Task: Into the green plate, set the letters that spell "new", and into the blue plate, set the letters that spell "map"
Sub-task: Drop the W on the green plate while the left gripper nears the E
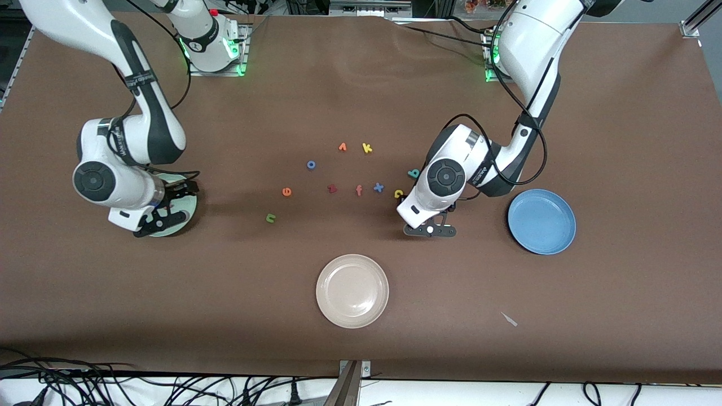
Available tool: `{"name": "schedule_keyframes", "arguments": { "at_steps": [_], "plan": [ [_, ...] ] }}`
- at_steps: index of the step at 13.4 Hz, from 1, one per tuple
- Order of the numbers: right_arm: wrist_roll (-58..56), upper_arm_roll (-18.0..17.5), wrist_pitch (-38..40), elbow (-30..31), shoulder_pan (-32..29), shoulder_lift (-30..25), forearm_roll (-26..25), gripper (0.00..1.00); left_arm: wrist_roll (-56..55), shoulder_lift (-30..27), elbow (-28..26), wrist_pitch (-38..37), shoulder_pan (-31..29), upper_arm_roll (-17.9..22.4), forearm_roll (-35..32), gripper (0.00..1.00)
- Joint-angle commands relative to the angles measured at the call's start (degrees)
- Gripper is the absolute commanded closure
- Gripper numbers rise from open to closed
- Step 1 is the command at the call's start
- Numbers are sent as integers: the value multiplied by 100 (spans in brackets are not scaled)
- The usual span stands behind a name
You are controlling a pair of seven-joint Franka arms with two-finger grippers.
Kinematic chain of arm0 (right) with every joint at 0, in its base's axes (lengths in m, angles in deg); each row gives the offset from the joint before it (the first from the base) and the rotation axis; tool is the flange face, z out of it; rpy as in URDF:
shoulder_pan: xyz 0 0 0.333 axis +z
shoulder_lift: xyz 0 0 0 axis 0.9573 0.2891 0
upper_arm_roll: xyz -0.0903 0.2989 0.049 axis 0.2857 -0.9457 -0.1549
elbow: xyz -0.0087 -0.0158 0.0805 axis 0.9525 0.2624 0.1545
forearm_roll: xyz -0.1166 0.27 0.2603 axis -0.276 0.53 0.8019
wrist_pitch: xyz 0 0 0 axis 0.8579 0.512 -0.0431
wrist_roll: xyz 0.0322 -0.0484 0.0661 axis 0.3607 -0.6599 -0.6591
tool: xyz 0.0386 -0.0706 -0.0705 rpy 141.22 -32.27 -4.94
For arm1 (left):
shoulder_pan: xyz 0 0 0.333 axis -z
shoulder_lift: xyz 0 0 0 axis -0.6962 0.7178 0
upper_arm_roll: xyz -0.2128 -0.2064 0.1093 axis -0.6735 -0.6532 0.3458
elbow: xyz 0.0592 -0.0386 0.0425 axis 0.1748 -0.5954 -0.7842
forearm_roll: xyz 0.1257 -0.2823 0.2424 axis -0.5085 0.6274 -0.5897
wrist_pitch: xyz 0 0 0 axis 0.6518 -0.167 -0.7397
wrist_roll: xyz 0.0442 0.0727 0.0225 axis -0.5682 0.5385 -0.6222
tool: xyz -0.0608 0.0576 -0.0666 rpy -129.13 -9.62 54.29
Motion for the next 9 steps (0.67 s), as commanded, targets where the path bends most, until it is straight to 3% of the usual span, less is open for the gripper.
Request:
{"name": "schedule_keyframes", "arguments": {
  "at_steps": [1, 6, 9],
  "plan": [
    [1398, -452, 106, 46, -25, -131, 143, 0, 89, 76, 136, 123, 54, 40, -156, 4],
    [3728, -1419, -270, 46, 10, -52, 196, 0, 80, 190, 136, 184, 160, 40, -156, 10],
    [4662, -1552, -894, 63, 273, 175, 187, 0, 89, 208, 92, 352, 160, 40, -165, 10]
  ]
}}
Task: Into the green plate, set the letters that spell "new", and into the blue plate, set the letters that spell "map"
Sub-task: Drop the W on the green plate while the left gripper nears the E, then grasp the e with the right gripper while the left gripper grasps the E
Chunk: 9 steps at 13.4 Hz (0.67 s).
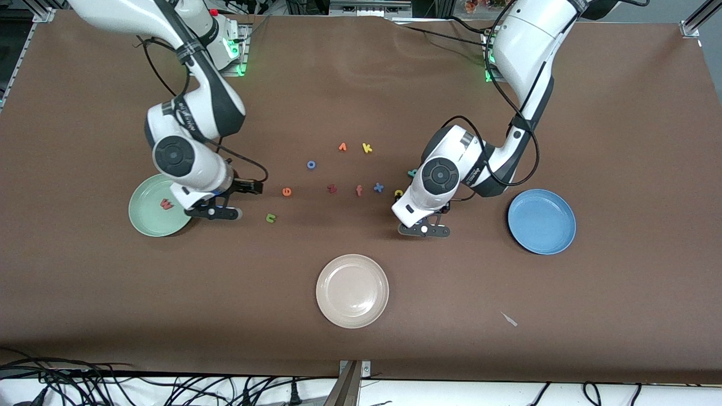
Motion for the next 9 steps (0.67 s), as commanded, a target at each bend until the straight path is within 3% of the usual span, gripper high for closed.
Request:
{"name": "schedule_keyframes", "arguments": {
  "at_steps": [1, 3, 9],
  "plan": [
    [680, -34, -587, 61, 202, 223, 77, 0, 82, 76, 91, 58, 56, 51, -167, 10],
    [1050, -34, -1000, 140, 360, 346, 77, 0, 100, 111, 65, 84, 83, 43, -586, 16],
    [1210, -26, -2055, 482, 546, 672, -28, 0, 47, 208, 56, 101, 74, 34, -528, 19]
  ]
}}
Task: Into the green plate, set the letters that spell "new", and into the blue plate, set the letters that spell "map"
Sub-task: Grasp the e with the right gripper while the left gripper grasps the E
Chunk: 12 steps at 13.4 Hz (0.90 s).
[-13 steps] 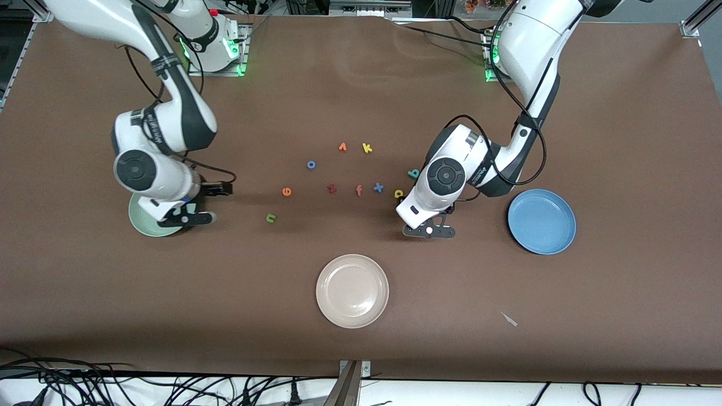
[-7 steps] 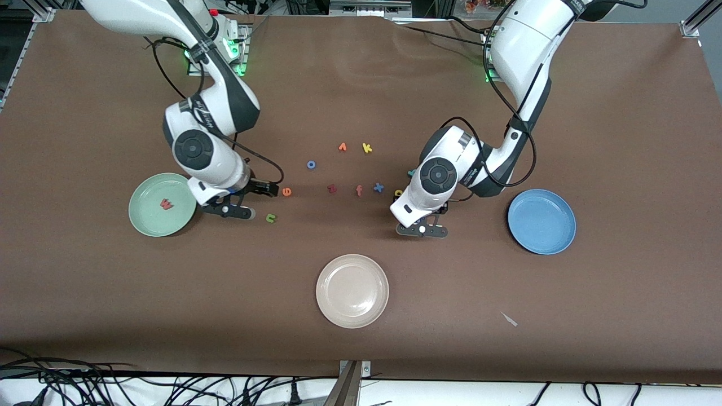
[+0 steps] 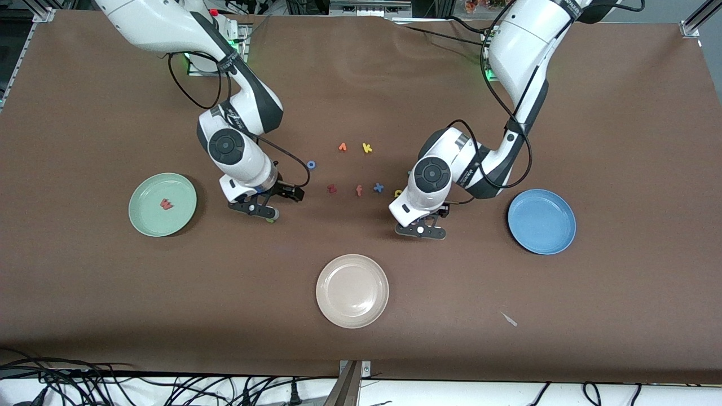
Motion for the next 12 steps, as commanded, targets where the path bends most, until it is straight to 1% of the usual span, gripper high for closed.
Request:
{"name": "schedule_keyframes", "arguments": {
  "at_steps": [1, 3, 4, 6, 7, 8, 9, 12],
  "plan": [
    [47, 4, -490, 236, 13, 98, -28, 1, 22, 92, 39, 92, 58, 42, -51, 19],
    [-32, 22, -684, 386, 4, 134, -45, 1, 14, 93, -49, 127, 58, 34, -51, 19],
    [-76, 22, -676, 404, -4, 160, -37, 2, 40, 136, -49, 197, 58, 42, -51, 21],
    [-120, 31, -650, 395, -5, 239, -46, 5, 57, 189, -58, 338, 58, 42, -77, 21],
    [-199, 31, -650, 395, -13, 274, -46, 8, 75, 198, -67, 338, 58, 42, -129, 26],
    [-295, 31, -641, 395, -13, 283, -46, 13, 119, 198, -67, 338, 58, 42, -130, 33],
    [-331, 31, -641, 395, -39, 301, -46, 17, 162, 215, -67, 338, 58, 42, -139, 36],
    [-367, 31, -632, 395, -40, 327, -46, 26, 224, 268, -110, 408, 49, 42, -139, 36]
  ]
}}
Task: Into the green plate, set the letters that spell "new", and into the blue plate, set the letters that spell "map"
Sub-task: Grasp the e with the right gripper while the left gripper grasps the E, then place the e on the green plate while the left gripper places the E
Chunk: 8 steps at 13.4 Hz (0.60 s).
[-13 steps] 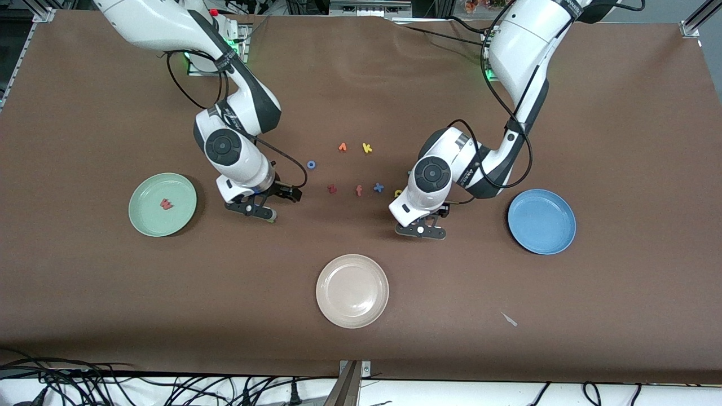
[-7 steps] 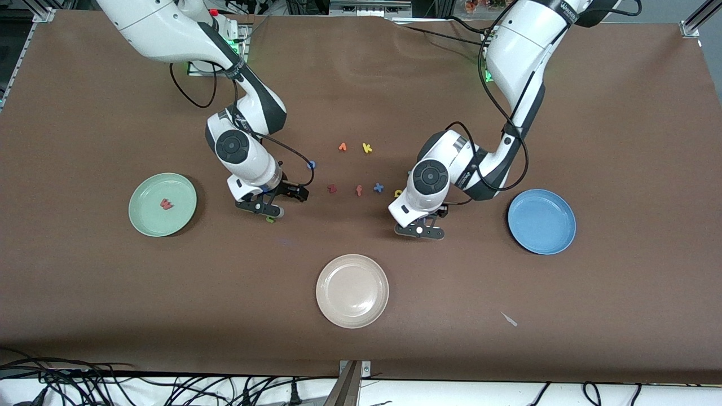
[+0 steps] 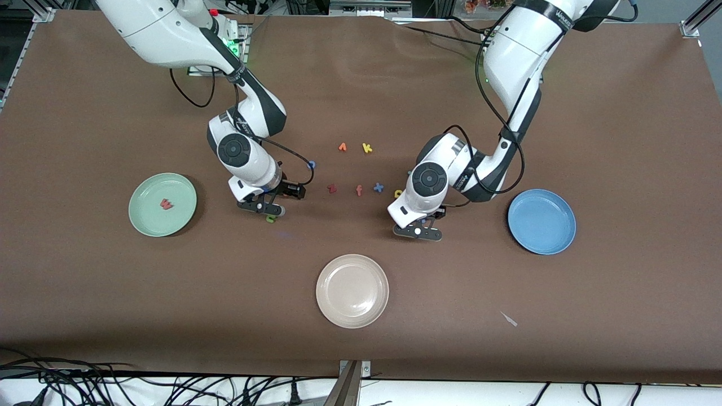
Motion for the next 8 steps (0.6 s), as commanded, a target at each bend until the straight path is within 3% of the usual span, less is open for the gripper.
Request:
{"name": "schedule_keyframes", "arguments": {
  "at_steps": [1, 3, 5, 8],
  "plan": [
    [-166, -20, -85, 28, -36, 32, -37, 31, 106, 7, -131, 225, 33, 42, -143, 37],
    [-211, -20, -94, 28, -36, 76, -37, 37, 106, 7, -220, 331, 24, 42, -135, 55],
    [-229, -20, -68, 37, -36, 94, -37, 44, 106, -1, -220, 305, 24, 42, -135, 90],
    [-237, -20, 99, 28, -27, 103, -37, 49, 88, -89, -194, 218, 16, 42, -135, 96]
  ]
}}
